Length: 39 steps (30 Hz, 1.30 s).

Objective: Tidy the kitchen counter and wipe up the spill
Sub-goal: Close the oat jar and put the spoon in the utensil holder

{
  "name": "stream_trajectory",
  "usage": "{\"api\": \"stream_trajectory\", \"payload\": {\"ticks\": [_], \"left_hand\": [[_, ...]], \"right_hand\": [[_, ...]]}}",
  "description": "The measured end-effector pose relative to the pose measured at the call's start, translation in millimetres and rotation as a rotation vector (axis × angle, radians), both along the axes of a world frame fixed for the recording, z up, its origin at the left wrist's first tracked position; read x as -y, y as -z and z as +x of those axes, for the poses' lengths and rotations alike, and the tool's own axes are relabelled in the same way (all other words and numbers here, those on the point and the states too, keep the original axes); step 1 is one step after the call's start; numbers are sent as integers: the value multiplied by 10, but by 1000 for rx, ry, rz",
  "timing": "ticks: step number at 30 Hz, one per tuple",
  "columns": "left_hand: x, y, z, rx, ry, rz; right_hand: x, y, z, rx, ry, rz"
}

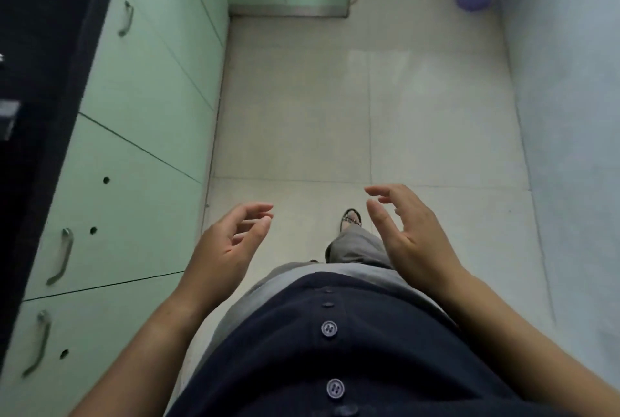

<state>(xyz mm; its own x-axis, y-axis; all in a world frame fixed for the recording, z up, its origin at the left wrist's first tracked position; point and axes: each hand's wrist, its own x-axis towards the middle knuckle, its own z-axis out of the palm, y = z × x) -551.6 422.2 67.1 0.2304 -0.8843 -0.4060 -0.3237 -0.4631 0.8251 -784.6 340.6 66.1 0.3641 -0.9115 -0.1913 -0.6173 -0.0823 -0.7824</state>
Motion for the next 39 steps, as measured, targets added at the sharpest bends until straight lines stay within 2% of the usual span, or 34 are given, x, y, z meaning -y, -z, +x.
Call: {"api": "stream_trajectory", "payload": {"ticks": [7,16,22,27,35,39], "left_hand": [[874,86,485,-8,-180,24],[2354,-59,1079,-38,-386,-56],[2685,-20,1767,9,-539,-20],[3006,90,2598,5,-685,-51],[3493,-62,4221,41,-749,-149],[3578,4,4921,165,-744,-78]], "right_hand": [[1295,113,670,-14,-186,8],[3094,-104,1729,-22,-471,-90],[3611,-90,2752,-20,-668,-47],[4051,-39,3819,-4,-790,-87],[4607,-210,5571,2,-912,-175],[4743,-264,6324,-2,-990,-184]]}}
